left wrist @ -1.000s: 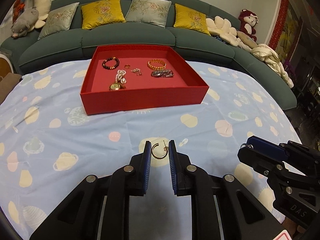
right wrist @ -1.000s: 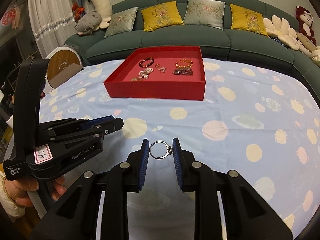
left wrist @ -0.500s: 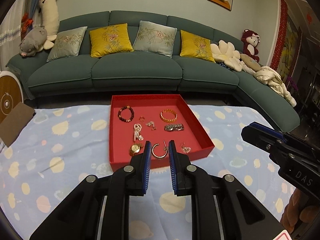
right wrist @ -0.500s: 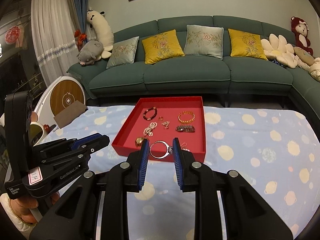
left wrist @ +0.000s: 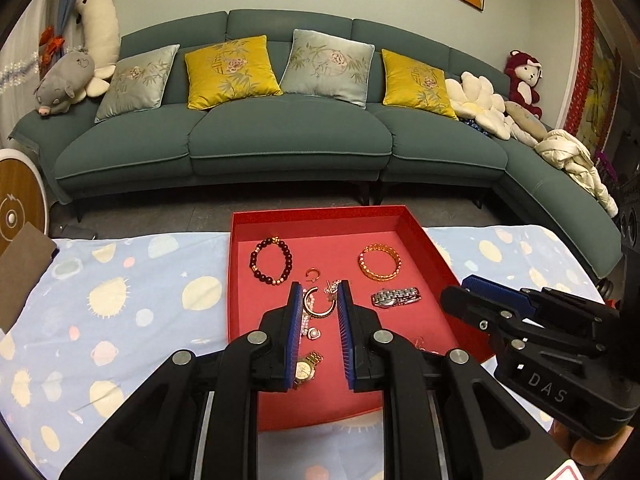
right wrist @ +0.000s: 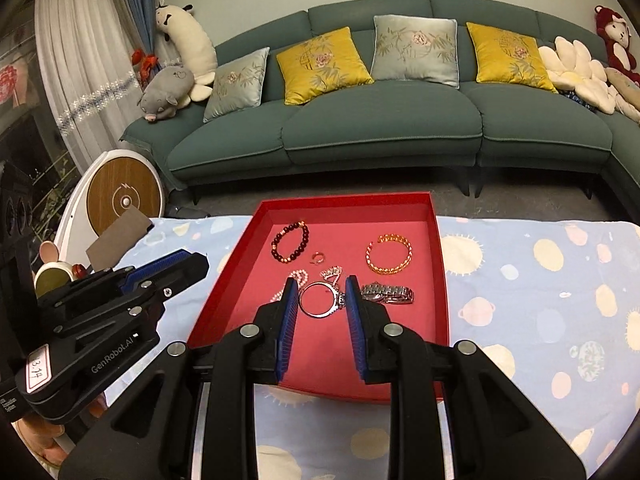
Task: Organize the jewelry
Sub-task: 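Carry the hoop earring and silver ring into the red box and open both grippers, then lift both open grippers away from the red box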
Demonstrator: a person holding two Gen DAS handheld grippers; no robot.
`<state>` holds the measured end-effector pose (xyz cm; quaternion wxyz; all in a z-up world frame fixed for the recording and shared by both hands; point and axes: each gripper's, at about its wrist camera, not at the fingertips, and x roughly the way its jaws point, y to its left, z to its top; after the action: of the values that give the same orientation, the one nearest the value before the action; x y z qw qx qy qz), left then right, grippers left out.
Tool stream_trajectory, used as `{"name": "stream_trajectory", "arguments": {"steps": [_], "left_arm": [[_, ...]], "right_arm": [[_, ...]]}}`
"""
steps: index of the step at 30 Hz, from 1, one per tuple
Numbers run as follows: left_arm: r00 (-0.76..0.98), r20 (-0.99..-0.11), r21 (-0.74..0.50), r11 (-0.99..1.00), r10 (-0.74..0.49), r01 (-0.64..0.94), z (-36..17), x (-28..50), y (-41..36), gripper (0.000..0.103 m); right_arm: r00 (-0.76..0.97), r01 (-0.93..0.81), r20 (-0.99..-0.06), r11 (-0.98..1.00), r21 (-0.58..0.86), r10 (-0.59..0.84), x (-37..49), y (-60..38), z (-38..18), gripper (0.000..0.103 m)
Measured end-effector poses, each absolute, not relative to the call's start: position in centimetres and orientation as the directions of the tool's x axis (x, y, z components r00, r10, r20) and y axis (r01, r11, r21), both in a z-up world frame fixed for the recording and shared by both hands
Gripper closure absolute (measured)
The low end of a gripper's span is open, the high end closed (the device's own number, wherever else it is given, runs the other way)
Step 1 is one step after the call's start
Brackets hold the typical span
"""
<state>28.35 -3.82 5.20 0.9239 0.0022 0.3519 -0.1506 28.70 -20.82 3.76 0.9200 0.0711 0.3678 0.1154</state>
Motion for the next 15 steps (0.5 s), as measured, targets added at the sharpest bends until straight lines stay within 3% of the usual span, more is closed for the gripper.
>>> {"name": "stream_trajectory", "arguments": {"steps": [15], "left_arm": [[0.662, -0.704, -0.107, 0.961, -0.256, 0.256, 0.3, 31.8, -4.7, 0.087]], "right_arm": [[0.648, -0.138, -0.722, 0.97, 0.201, 0.242, 32.4, -20.7, -1.4, 0.08]]}}
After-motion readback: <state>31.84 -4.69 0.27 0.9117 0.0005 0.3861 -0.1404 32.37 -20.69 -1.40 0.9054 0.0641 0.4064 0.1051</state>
